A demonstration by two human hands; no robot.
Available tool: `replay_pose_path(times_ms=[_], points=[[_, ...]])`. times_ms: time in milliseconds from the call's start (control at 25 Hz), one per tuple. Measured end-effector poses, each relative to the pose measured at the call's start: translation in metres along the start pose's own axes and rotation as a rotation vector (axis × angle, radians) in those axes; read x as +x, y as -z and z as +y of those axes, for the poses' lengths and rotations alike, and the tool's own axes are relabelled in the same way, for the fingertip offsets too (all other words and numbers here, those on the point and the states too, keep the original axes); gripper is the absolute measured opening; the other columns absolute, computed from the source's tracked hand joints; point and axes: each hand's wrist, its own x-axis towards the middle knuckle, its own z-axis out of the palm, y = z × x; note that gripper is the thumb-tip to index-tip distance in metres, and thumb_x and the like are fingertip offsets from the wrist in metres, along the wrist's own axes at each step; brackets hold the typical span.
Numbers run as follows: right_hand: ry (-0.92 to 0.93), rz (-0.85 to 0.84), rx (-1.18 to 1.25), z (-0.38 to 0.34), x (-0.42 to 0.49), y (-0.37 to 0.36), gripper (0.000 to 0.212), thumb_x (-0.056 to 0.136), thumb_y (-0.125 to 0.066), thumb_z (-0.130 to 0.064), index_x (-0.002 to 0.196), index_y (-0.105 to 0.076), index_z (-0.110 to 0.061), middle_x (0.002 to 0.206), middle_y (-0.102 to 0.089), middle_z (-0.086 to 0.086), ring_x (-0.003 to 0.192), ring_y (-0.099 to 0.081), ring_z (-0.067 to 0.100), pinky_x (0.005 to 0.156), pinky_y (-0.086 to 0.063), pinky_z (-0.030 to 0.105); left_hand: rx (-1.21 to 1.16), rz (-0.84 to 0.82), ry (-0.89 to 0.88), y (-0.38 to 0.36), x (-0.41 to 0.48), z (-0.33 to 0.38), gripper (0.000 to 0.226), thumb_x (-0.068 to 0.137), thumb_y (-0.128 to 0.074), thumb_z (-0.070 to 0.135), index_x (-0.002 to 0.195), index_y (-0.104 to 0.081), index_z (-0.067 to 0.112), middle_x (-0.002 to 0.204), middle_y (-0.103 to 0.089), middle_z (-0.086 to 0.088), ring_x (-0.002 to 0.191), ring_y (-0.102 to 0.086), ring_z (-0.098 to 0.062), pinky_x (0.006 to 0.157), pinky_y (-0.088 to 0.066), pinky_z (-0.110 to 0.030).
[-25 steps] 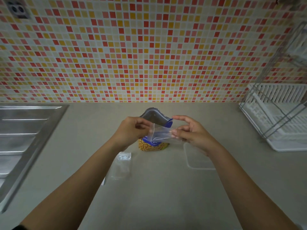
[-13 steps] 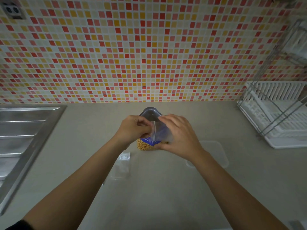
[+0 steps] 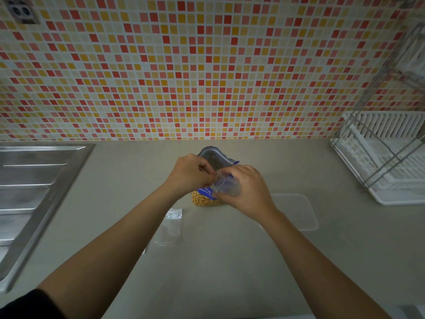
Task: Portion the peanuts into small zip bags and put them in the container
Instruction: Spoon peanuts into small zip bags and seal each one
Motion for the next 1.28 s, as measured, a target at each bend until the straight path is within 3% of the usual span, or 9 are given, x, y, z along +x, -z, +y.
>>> replay_pose_path(times_ms=[160, 320, 480, 680, 800, 960, 1160, 1280], points=[[-0.196, 0.037, 0.365, -0.002, -0.004, 0.000, 0.049, 0.068, -0.079, -0.040, 0.110, -0.063, -0.022, 0.103, -0.066, -0.009, 0.097, -0.058, 0.005, 0.078, -0.043, 0.011, -0.205, -0.036, 0.005, 0.008, 0.003, -0.006, 0.013, 0.082, -0.068, 0.021, 0.084, -0.074, 0.010, 0.078, -0.072, -0.006, 0.069, -0.067, -0.012, 0.068, -0.057, -0.021], [-0.300, 0.142, 0.592, 0.002, -0.004, -0.009, 0.049, 0.070, -0.079, -0.030, 0.113, -0.061, -0.014, 0.106, -0.067, -0.006, 0.101, -0.061, 0.004, 0.077, -0.045, 0.007, -0.389, 0.157, 0.041, 0.014, 0.010, -0.035, 0.025, 0.088, -0.061, 0.031, 0.087, -0.070, 0.008, 0.079, -0.070, -0.007, 0.073, -0.066, -0.014, 0.072, -0.057, -0.027], [-0.344, 0.170, 0.626, 0.001, -0.003, -0.019, 0.050, 0.070, -0.079, -0.027, 0.114, -0.060, -0.011, 0.103, -0.065, -0.015, 0.092, -0.058, -0.008, 0.076, -0.043, 0.004, -0.109, 0.369, 0.231, 0.016, 0.014, -0.110, 0.021, 0.087, -0.061, 0.028, 0.083, -0.069, 0.009, 0.078, -0.071, -0.008, 0.078, -0.067, -0.021, 0.080, -0.055, -0.032], [-0.344, 0.183, 0.638, -0.002, -0.001, -0.025, 0.046, 0.070, -0.080, -0.021, 0.111, -0.059, -0.016, 0.098, -0.062, -0.019, 0.085, -0.055, -0.016, 0.076, -0.040, 0.002, 0.331, 0.132, 0.517, 0.014, 0.002, -0.194, 0.030, 0.079, -0.067, 0.031, 0.085, -0.065, 0.001, 0.090, -0.068, -0.015, 0.094, -0.064, -0.032, 0.072, -0.045, -0.029], [-0.341, 0.187, 0.636, -0.001, -0.001, -0.026, 0.045, 0.071, -0.079, -0.021, 0.112, -0.059, -0.016, 0.098, -0.061, -0.020, 0.086, -0.055, -0.017, 0.075, -0.040, 0.002, 0.429, 0.073, 0.564, 0.007, -0.002, -0.206, 0.040, 0.077, -0.070, 0.032, 0.102, -0.062, 0.001, 0.102, -0.067, -0.013, 0.099, -0.063, -0.029, 0.073, -0.044, -0.028], [-0.352, 0.184, 0.629, 0.002, -0.001, -0.027, 0.047, 0.073, -0.078, -0.025, 0.114, -0.059, -0.014, 0.099, -0.062, -0.020, 0.089, -0.055, -0.016, 0.074, -0.042, 0.002, 0.481, 0.042, 0.603, -0.002, -0.004, -0.210, 0.033, 0.078, -0.067, 0.026, 0.100, -0.061, 0.003, 0.102, -0.067, -0.012, 0.098, -0.064, -0.028, 0.071, -0.045, -0.027], [-0.365, 0.206, 0.645, 0.006, 0.000, -0.026, 0.044, 0.072, -0.078, -0.026, 0.110, -0.061, -0.015, 0.100, -0.064, -0.017, 0.089, -0.057, -0.011, 0.075, -0.041, 0.003, 0.385, 0.047, 0.635, 0.006, -0.001, -0.209, 0.033, 0.079, -0.067, 0.027, 0.099, -0.063, 0.000, 0.098, -0.069, -0.016, 0.093, -0.066, -0.030, 0.073, -0.050, -0.029], [-0.371, 0.230, 0.650, 0.008, 0.002, -0.025, 0.041, 0.071, -0.079, -0.024, 0.107, -0.061, -0.017, 0.099, -0.065, -0.015, 0.088, -0.057, -0.011, 0.075, -0.040, 0.003, 0.078, 0.210, 0.475, 0.025, 0.013, -0.173, 0.027, 0.092, -0.049, 0.027, 0.102, -0.057, 0.003, 0.097, -0.067, -0.016, 0.084, -0.065, -0.032, 0.076, -0.050, -0.034]])
